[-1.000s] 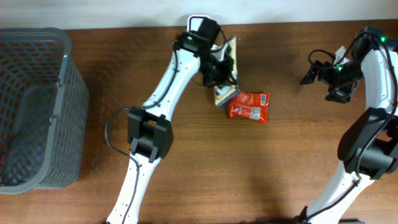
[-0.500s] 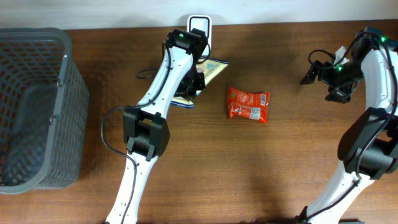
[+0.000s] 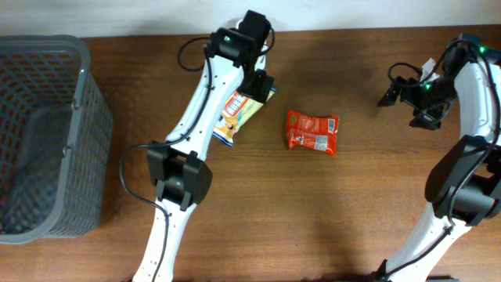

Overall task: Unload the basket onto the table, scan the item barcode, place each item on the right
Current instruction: 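Lower the yellow bag onto the table left of the red bag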

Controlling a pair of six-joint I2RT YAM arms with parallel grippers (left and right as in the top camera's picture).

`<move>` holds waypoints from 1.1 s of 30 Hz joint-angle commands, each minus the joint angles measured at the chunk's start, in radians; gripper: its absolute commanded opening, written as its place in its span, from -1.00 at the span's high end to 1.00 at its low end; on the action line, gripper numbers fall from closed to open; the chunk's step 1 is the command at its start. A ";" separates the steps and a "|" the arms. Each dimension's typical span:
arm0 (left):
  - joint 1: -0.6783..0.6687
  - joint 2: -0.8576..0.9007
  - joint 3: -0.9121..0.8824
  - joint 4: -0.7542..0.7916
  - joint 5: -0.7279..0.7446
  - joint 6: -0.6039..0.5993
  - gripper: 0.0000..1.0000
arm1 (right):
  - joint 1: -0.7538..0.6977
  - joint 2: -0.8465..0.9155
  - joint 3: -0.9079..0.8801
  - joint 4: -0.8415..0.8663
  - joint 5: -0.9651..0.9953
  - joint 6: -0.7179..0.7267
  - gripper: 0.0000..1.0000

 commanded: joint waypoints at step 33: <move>0.271 0.221 -0.188 -0.010 0.715 -0.117 1.00 | 0.005 -0.010 0.008 0.000 0.005 0.004 -0.97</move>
